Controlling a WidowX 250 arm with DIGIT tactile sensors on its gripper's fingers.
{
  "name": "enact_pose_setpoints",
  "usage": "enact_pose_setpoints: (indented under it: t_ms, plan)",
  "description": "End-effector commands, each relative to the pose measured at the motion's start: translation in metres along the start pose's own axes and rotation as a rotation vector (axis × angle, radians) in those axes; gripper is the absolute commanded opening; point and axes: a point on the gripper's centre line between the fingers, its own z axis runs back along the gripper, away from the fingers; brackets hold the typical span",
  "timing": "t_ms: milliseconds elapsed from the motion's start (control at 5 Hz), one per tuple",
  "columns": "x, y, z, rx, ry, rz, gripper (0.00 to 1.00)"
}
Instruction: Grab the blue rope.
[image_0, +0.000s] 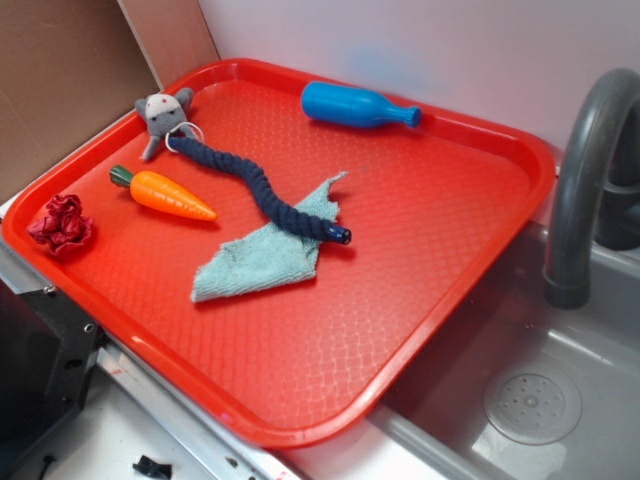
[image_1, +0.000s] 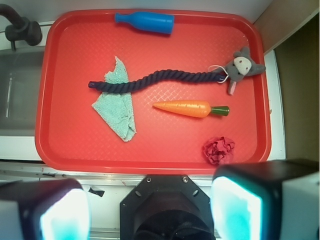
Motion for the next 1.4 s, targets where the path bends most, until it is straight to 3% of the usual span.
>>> enact_pose_setpoints:
  t_ms: [0, 200, 400, 600, 1000, 1200]
  plan:
    - [0.0, 0.0, 0.0, 0.0, 0.0, 0.0, 1.0]
    - [0.015, 0.001, -0.005, -0.077, -0.024, 0.246, 1.0]
    - [0.043, -0.002, -0.024, -0.064, -0.064, 0.493, 1.0]
    - [0.069, 0.0, -0.05, -0.047, -0.147, 0.736, 1.0]
    - [0.108, 0.022, -0.111, 0.049, -0.216, 1.209, 1.0]
    - [0.118, 0.03, -0.145, 0.08, -0.239, 1.263, 1.0]
